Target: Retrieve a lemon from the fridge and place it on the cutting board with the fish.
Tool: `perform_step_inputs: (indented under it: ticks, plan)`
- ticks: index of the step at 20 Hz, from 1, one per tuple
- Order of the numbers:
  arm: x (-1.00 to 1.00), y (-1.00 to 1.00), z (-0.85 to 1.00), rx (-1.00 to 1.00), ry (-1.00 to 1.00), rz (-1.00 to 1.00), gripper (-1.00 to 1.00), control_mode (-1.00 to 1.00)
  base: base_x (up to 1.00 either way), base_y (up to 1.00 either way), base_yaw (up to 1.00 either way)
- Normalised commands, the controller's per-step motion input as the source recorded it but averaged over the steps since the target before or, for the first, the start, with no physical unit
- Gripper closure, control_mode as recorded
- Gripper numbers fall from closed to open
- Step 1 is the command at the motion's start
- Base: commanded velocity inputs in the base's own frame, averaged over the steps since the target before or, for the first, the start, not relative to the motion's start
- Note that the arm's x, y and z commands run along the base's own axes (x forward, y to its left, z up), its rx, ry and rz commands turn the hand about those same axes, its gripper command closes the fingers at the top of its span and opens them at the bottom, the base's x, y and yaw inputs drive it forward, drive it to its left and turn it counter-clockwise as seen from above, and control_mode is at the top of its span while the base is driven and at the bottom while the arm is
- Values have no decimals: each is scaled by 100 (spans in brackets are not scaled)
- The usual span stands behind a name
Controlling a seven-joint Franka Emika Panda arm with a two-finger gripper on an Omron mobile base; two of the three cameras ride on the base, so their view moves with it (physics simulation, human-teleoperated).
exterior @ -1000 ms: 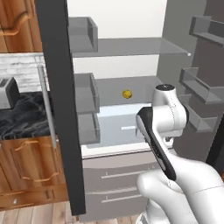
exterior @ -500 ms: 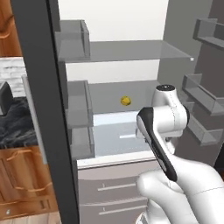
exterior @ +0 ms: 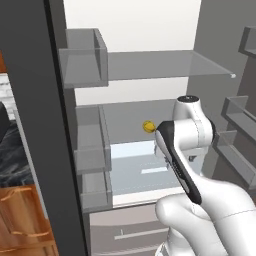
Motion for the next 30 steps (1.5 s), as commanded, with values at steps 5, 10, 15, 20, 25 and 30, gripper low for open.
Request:
perform_step_inputs:
  ticks: [5,10,15,20,25,30]
  plan:
    - [0,0,0,0,0,0,-100,100,51,12,-3]
    - [16,0,0,0,-8,11,-100,-100,3,0,0]
    - [68,0,11,0,-21,22,-100,-100,0,0,0]
    - [91,2,7,0,-3,1,-100,-100,0,0,0]
    - [95,11,0,0,-6,0,-100,-100,0,0,0]
    - [70,4,4,0,-3,0,-100,-100,0,0,0]
